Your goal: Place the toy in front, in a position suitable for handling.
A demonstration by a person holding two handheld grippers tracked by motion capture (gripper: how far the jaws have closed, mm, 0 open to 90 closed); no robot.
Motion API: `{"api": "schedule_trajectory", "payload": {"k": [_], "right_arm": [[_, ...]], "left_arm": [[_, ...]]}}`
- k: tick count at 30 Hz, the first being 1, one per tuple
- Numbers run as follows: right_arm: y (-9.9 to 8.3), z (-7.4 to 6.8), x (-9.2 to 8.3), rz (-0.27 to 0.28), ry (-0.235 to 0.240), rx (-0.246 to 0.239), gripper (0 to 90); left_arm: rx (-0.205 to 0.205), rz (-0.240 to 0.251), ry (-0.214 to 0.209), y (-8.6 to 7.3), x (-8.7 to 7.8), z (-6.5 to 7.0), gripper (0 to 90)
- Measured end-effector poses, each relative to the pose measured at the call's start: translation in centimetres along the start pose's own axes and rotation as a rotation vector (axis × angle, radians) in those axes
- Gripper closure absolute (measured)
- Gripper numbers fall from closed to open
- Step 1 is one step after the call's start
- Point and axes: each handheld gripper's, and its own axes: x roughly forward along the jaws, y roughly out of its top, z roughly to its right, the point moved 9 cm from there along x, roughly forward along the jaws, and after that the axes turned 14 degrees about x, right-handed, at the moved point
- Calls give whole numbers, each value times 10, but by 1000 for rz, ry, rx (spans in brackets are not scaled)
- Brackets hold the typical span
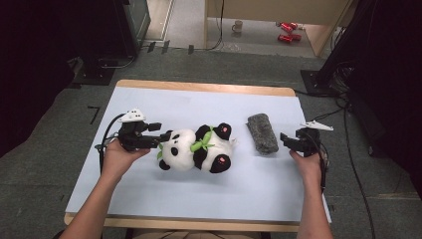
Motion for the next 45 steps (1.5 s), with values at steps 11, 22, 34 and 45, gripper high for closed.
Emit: {"api": "schedule_trajectory", "payload": {"k": [11, 22, 34, 45], "right_arm": [[10, -30, 7, -9, 54, -36, 336], [2, -50, 24, -75, 88, -54, 327], [-8, -56, 40, -141, 55, -84, 302], [-18, -58, 54, -196, 67, -77, 375]], "left_arm": [[-11, -5, 3, -18, -7, -4, 371], [45, -4, -55, -24, -2, 19, 358], [71, -59, -111, -43, 14, 40, 331], [35, -58, -137, -55, 26, 39, 198]]}}
